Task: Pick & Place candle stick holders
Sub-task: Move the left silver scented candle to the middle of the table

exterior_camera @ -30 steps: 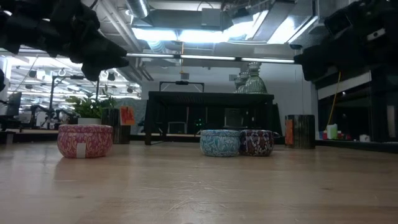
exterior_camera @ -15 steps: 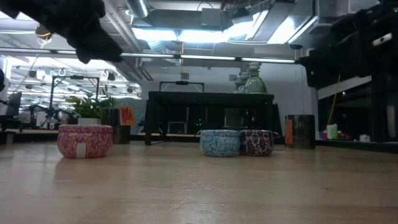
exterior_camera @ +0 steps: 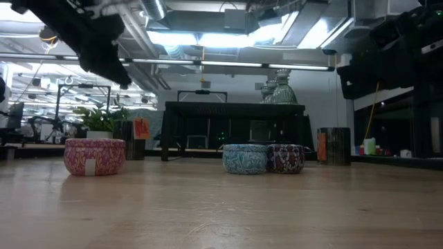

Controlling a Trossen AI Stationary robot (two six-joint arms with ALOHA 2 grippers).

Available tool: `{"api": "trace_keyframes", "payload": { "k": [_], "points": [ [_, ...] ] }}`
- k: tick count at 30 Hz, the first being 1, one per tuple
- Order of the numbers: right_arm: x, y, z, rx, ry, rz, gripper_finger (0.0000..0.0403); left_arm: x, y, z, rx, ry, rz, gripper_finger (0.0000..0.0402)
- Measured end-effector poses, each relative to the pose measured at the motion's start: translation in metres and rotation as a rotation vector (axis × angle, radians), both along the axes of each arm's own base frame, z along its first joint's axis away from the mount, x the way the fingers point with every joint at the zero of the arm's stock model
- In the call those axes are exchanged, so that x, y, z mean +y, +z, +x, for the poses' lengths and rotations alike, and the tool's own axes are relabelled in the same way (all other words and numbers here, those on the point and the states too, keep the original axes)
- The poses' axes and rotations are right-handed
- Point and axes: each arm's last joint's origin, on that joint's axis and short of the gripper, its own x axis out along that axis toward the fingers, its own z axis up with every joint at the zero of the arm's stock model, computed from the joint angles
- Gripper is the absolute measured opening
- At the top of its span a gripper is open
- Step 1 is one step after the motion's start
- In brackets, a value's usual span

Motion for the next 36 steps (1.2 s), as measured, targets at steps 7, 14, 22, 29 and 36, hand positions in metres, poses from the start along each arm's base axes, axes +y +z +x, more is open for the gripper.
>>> {"api": "trace_keyframes", "payload": {
  "k": [7,14,22,29,36],
  "points": [
    [0.0,-0.008,-0.001,0.089,0.0,0.008,0.0132,0.015,-0.017,0.013,0.222,-0.077,0.065,0.0206],
    [0.0,-0.011,-0.001,0.116,0.0,0.011,0.0132,0.03,-0.028,0.016,0.31,-0.067,0.04,0.0197],
    [0.0,-0.011,-0.001,0.118,-0.001,0.011,0.0132,0.047,-0.043,0.019,0.408,-0.059,-0.02,0.0181],
    [0.0,-0.011,-0.001,0.118,-0.012,0.009,0.0132,0.056,-0.055,0.029,0.493,-0.089,-0.003,0.0151],
    [0.0,-0.011,-0.001,0.118,-0.013,0.009,0.0132,0.058,-0.057,0.033,0.518,-0.165,0.043,0.0078]
  ]
}}
